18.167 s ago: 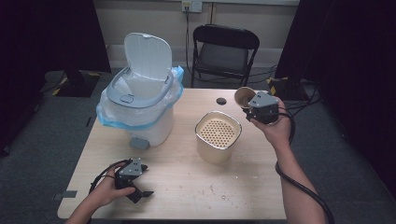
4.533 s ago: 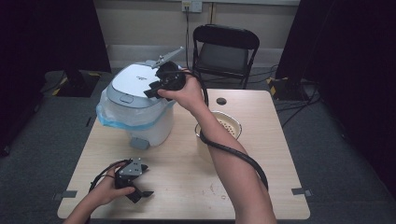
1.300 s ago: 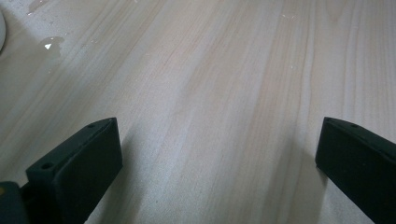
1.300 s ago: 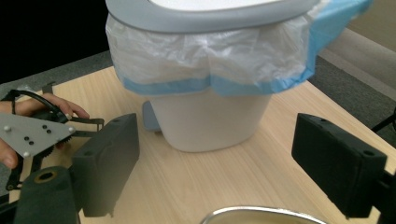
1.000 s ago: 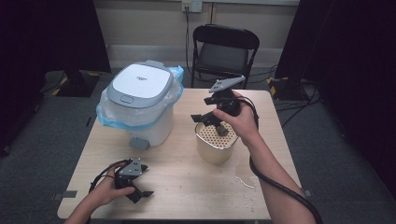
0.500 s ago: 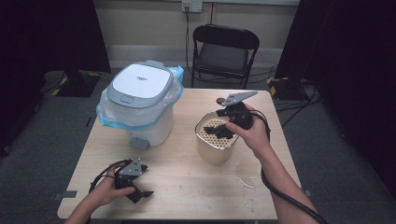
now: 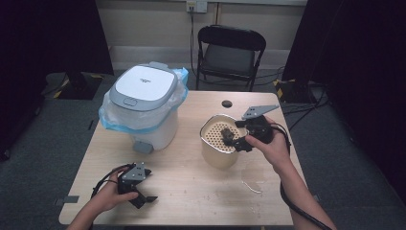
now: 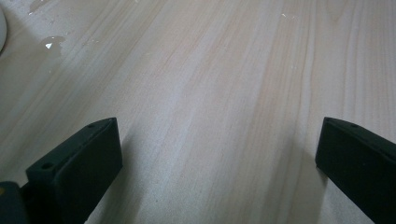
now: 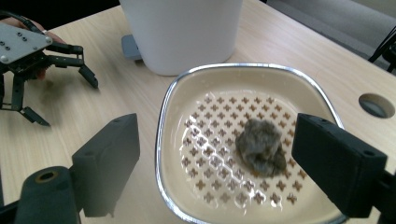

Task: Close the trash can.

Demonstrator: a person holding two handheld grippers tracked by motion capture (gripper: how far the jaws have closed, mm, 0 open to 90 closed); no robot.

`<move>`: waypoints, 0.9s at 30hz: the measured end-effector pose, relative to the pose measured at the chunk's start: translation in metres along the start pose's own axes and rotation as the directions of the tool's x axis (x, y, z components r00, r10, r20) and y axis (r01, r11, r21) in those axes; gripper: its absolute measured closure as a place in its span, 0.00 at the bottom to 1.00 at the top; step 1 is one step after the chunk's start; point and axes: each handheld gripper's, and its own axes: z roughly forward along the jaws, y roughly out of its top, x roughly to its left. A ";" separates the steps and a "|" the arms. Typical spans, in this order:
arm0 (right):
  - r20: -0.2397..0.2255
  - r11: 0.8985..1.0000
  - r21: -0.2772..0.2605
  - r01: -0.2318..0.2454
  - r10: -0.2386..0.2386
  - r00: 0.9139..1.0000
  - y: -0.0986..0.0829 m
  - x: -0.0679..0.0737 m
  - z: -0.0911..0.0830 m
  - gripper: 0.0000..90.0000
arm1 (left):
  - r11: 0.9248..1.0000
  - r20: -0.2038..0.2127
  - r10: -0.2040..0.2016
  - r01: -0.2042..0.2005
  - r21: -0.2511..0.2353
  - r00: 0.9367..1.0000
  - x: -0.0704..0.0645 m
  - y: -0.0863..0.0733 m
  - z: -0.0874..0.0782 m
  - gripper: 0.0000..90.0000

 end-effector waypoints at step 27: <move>0.060 0.997 0.063 -0.045 0.041 0.997 -0.088 -0.007 -0.018 0.16 | 1.000 -0.002 -0.006 0.006 -0.001 1.000 -0.001 0.000 0.000 0.00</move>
